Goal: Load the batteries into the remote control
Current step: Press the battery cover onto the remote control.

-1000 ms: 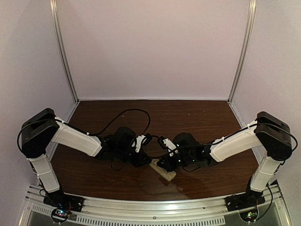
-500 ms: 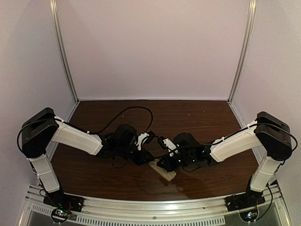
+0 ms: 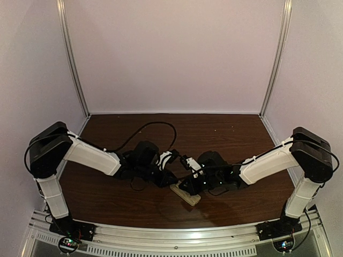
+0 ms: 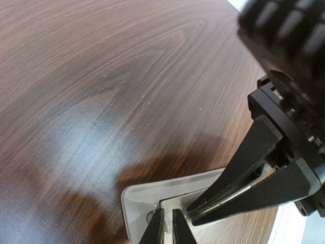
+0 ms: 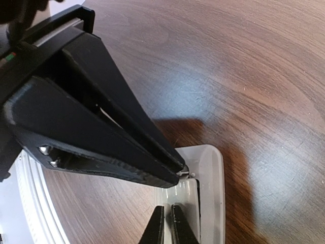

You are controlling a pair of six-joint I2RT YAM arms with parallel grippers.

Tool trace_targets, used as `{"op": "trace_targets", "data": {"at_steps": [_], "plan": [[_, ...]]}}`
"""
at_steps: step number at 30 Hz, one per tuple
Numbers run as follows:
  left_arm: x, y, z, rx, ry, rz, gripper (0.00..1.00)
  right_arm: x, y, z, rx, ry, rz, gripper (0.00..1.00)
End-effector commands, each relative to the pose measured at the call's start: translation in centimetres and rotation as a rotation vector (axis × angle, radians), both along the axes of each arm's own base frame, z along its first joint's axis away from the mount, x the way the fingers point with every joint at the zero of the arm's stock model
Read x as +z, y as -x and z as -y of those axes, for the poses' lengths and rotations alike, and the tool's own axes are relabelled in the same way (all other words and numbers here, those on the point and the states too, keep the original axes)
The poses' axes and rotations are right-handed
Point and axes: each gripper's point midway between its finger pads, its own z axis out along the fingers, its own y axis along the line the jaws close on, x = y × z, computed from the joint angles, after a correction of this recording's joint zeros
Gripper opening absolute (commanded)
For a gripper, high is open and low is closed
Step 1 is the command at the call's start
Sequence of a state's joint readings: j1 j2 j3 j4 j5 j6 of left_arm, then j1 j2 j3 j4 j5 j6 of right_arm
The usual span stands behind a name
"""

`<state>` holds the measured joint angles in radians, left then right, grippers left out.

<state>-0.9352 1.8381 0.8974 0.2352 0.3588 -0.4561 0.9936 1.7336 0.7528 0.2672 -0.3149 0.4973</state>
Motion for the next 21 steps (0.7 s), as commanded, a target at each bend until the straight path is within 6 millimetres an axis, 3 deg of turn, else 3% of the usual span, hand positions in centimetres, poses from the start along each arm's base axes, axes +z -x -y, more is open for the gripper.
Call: {"op": "trace_targets", "data": {"at_steps": [1,21], "plan": [[-0.6,-0.6,0.3,0.019,-0.010,-0.018,0.07,-6.1,3.4,4.2,0.013,0.222,-0.140,0.08],[-2.2,0.8,-0.9,0.007,-0.049,-0.081,0.06,-6.3,3.5,4.4,0.015,0.227,-0.141,0.08]]}}
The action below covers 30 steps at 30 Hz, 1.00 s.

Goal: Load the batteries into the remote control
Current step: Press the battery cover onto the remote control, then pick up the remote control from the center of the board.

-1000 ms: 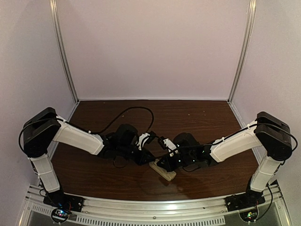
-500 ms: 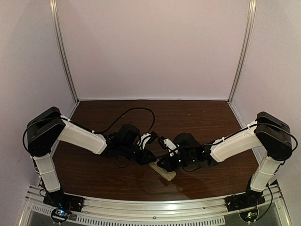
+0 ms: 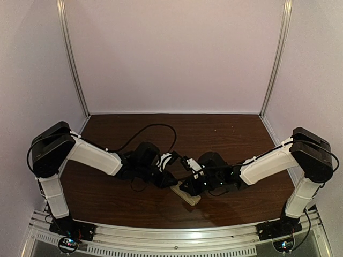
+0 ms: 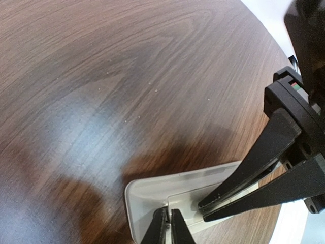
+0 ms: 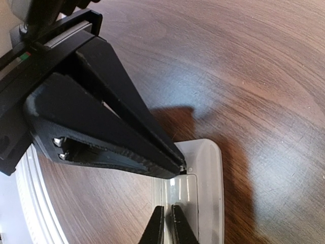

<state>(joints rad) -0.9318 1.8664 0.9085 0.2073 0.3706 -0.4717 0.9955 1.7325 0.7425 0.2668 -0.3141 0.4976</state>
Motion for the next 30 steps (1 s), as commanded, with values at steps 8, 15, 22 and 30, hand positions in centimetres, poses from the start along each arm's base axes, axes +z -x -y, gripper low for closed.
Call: {"op": "trace_targets", "data": {"at_steps": [8,15,22,30], "plan": [[1.5,-2.6,-2.2,0.103,0.031,-0.002,0.14,-4.8,3.0,3.4,0.032,0.204,-0.115,0.11],[4.2,-4.4,-3.7,0.147,0.037,0.081,0.39,0.7,1.6,1.6,0.041,0.121,-0.028,0.38],[7.8,-4.7,-5.0,0.080,0.018,0.289,0.83,8.2,0.0,2.8,-0.025,-0.002,0.082,0.54],[8.4,-2.0,-3.1,-0.336,-0.104,0.545,0.97,13.4,-2.1,8.1,-0.192,-0.087,0.188,0.75]]}}
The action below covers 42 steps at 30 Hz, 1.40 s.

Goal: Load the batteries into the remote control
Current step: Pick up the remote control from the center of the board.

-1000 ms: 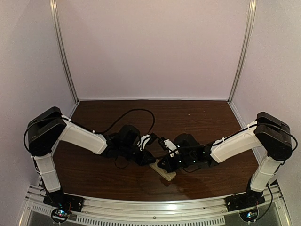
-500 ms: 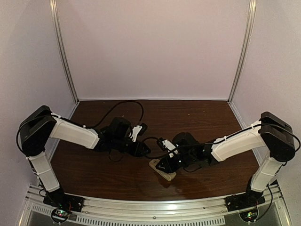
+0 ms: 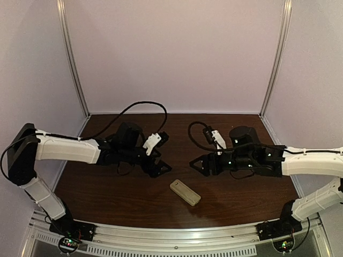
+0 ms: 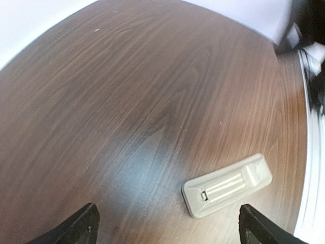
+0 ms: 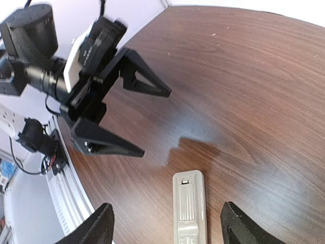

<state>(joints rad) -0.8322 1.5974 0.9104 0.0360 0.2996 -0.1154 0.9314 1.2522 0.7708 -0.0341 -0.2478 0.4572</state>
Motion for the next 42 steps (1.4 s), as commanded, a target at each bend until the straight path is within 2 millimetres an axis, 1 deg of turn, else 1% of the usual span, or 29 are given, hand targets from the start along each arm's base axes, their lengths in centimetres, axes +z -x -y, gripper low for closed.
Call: {"op": "trace_targets", "data": {"at_steps": [1,3,5,9,13,18,24,28,30,37,42], "plan": [[-0.1,2.4,1.5,-0.305,-0.151,0.214,0.97,-0.5,-0.9,3.8,-0.116,0.027,0.003,0.77],[-0.7,3.2,2.3,-0.418,-0.209,0.292,0.97,0.0,-1.2,5.0,-0.143,0.010,0.009,0.79],[-1.9,4.1,2.4,-0.515,-0.269,0.328,0.96,0.4,-1.2,5.8,-0.158,-0.004,0.016,0.80],[-3.4,5.2,3.4,-0.649,-0.320,0.325,0.93,0.6,-1.2,7.1,-0.184,-0.002,0.022,0.80],[-4.6,6.0,5.2,-0.751,-0.343,0.316,0.88,0.4,-1.1,7.8,-0.196,-0.009,0.018,0.80],[-5.8,6.3,6.9,-0.836,-0.352,0.286,0.82,0.1,-0.9,8.0,-0.195,-0.018,0.007,0.80],[-7.9,7.0,6.7,-0.907,-0.409,0.204,0.78,0.3,-0.8,8.5,-0.201,-0.022,0.012,0.80],[-9.2,7.5,6.4,-0.933,-0.433,0.160,0.75,-0.2,-0.9,8.5,-0.199,-0.022,0.008,0.80],[-9.7,7.6,6.2,-0.937,-0.445,0.150,0.75,-0.3,-1.0,8.5,-0.196,-0.024,0.006,0.80],[-10.3,7.2,6.6,-0.943,-0.460,0.137,0.75,-0.5,-0.9,8.4,-0.186,-0.028,-0.001,0.80],[-11.5,6.9,6.4,-0.951,-0.501,0.119,0.74,-0.5,-0.8,8.3,-0.179,-0.030,-0.002,0.79]]}}
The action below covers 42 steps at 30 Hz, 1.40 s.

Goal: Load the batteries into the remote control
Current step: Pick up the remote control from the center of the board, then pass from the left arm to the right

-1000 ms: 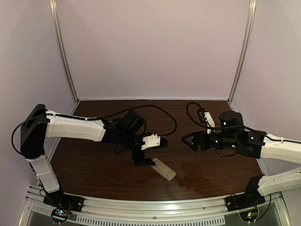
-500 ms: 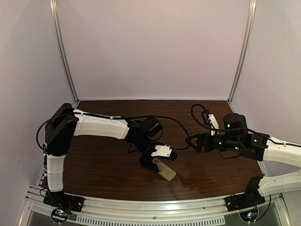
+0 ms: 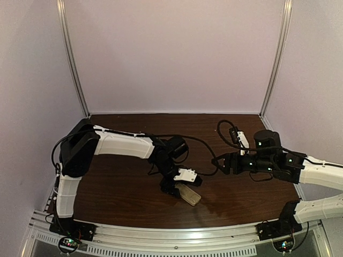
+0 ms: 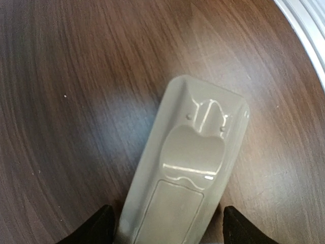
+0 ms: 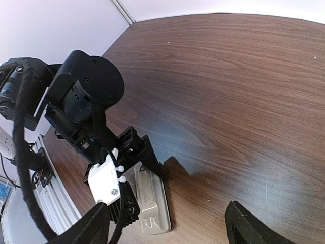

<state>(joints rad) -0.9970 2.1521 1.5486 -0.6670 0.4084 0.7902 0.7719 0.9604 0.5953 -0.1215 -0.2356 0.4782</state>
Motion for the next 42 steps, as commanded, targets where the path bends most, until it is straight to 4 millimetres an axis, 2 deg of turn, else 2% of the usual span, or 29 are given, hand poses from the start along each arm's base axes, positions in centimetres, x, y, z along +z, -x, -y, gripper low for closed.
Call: {"op": "trace_targets", "data": {"at_steps": [1,4,9,16,19,23,25,27,32,38,42], "plan": [[-1.5,0.5,-0.5,-0.024,-0.059,-0.022,0.73,-0.6,0.1,0.2,0.002,-0.001,-0.009,0.80],[-1.7,0.3,-0.5,-0.024,-0.072,-0.016,0.69,-0.5,0.1,0.1,0.009,0.001,-0.007,0.79],[-0.6,0.5,-0.3,-0.017,-0.065,-0.025,0.52,-0.3,0.2,0.1,0.023,0.009,0.009,0.78],[4.5,2.9,-0.5,-0.022,0.069,-0.101,0.37,2.0,0.6,0.1,0.071,-0.004,0.102,0.77],[7.3,4.2,-0.4,-0.035,0.134,-0.153,0.36,2.8,1.0,-0.4,0.117,-0.017,0.141,0.70],[11.9,6.8,-0.9,-0.081,0.240,-0.275,0.34,3.6,2.5,-2.3,0.247,-0.083,0.165,0.61],[14.7,8.0,-1.3,-0.101,0.322,-0.347,0.33,4.2,3.6,-3.1,0.308,-0.094,0.191,0.60],[17.0,9.1,-1.9,-0.114,0.381,-0.433,0.33,5.7,4.7,-3.8,0.367,-0.111,0.236,0.60],[19.9,11.3,-3.4,-0.150,0.454,-0.546,0.31,10.6,8.5,-6.0,0.530,-0.175,0.379,0.61],[22.2,12.7,-4.2,-0.192,0.497,-0.658,0.32,10.5,11.6,-7.9,0.664,-0.066,0.414,0.64],[23.0,13.6,-5.1,-0.218,0.502,-0.720,0.32,11.5,13.4,-8.0,0.718,-0.056,0.436,0.64]]}}
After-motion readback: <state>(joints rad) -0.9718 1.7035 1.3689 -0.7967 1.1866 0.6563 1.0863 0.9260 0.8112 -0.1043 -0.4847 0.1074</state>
